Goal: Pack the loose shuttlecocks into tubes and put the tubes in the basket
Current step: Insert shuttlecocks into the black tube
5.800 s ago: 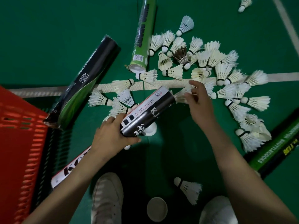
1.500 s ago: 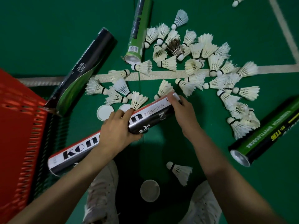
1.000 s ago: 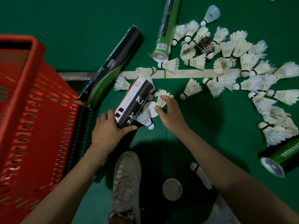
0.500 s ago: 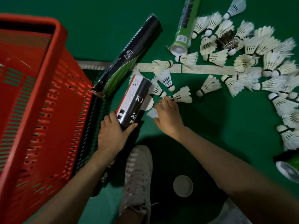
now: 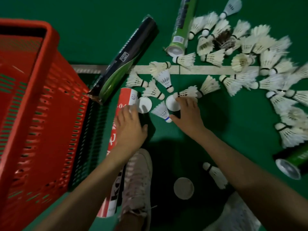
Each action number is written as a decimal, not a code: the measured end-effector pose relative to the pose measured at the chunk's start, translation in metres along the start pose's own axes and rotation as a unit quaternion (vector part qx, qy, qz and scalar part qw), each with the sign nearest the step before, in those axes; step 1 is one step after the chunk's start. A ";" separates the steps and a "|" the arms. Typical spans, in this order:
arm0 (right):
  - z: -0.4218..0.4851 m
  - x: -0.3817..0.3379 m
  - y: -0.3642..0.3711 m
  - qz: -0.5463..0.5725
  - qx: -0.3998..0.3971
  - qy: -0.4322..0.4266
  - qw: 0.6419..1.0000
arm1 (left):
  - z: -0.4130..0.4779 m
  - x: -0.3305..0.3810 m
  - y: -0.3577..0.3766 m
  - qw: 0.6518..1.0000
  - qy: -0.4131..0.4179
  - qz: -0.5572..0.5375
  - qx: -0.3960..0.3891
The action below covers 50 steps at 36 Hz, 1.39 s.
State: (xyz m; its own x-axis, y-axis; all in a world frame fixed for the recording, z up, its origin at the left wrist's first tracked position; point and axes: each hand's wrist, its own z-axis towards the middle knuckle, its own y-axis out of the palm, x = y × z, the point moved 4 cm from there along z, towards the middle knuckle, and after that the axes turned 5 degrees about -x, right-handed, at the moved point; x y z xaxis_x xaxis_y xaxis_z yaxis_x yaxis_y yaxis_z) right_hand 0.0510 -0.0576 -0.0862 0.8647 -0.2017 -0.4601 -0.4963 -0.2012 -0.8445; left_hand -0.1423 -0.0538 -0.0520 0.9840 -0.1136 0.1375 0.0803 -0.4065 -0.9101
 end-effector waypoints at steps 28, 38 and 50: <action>-0.185 0.274 -0.094 0.153 0.220 0.537 0.800 | -0.030 0.323 0.056 0.889 0.378 0.126 -0.225; -0.192 0.283 -0.108 0.310 0.381 0.467 0.736 | -0.026 0.340 0.077 0.902 0.337 0.015 -0.270; -0.130 0.215 -0.156 0.589 0.334 0.198 0.709 | -0.018 0.335 0.028 0.848 0.164 -0.404 -0.300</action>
State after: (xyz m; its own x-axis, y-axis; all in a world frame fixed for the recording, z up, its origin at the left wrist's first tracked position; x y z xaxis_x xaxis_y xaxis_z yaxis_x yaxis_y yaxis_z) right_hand 0.3045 -0.1946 -0.0179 -0.2742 -0.1321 -0.9526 -0.5931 0.8029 0.0594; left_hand 0.1869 -0.1197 -0.0248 0.5413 0.2156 0.8127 0.5149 -0.8492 -0.1176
